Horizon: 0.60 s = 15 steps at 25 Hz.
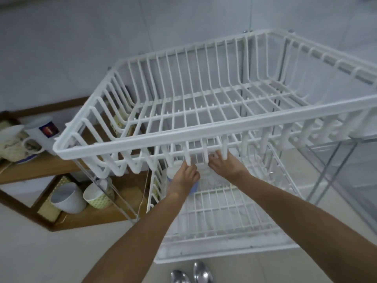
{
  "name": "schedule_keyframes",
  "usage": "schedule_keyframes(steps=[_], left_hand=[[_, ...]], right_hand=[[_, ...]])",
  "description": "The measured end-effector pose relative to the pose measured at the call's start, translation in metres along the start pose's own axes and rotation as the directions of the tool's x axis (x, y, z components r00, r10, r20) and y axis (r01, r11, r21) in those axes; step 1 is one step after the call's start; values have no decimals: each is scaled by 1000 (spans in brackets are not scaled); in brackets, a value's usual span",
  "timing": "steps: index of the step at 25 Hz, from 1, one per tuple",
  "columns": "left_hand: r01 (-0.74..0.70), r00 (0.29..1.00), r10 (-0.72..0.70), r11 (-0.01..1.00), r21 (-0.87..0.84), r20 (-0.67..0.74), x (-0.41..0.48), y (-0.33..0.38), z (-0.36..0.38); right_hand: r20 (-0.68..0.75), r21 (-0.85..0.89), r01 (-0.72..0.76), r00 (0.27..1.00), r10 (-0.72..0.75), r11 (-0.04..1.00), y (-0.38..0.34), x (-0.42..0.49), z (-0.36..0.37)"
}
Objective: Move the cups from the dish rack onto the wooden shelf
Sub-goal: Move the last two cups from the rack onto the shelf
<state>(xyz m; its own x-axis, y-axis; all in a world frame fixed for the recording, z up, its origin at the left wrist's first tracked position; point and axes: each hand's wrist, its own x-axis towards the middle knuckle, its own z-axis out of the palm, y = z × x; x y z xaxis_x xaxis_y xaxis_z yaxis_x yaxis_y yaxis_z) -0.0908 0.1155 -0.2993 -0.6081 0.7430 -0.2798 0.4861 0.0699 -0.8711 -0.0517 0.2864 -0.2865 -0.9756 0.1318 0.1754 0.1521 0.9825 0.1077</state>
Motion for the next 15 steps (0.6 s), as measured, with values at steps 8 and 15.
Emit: schedule_keyframes(steps=[8, 15], left_hand=[[294, 921, -389, 692, -660, 2, -75, -23, -13], [-93, 768, -637, -1, -996, -71, -167, -3, -36]], right_hand=[[-120, 115, -206, 968, 219, 972, 14, -50, -15], [-7, 886, -280, 791, 612, 371, -14, -140, -41]])
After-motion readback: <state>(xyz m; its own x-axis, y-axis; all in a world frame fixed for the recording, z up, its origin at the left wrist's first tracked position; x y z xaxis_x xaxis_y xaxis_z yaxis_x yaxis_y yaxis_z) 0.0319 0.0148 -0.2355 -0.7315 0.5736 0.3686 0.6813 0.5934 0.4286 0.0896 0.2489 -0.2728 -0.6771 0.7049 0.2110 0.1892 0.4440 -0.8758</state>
